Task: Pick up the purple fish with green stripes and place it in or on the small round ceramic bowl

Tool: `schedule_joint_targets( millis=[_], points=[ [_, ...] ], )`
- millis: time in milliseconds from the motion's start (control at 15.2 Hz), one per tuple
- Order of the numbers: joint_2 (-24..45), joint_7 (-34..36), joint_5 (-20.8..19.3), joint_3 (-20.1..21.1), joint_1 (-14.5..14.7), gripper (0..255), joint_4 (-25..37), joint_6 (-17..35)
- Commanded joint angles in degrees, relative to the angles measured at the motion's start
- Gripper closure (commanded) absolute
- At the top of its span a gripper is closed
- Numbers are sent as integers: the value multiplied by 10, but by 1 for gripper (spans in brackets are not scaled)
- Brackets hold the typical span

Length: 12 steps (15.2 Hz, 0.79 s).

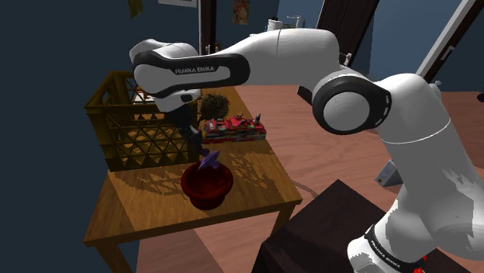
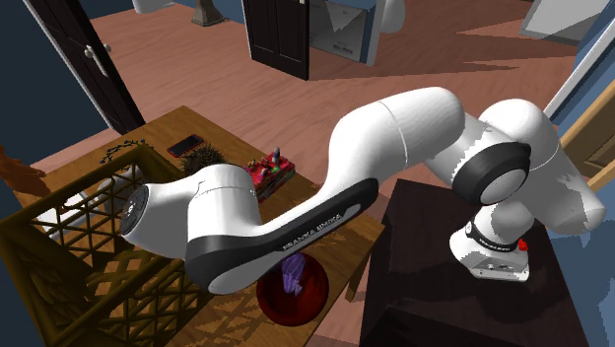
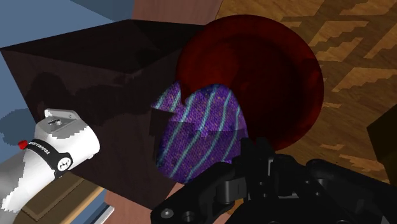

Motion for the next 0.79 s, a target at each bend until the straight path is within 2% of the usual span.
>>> schedule_joint_targets(
  millis=[0,528,726],
  points=[
    [1,1,0,0,-1,255,-14,15],
    [15,5,-2,-1,-3,255,-54,69],
    [15,5,-2,-1,-3,255,-54,69]
  ],
)
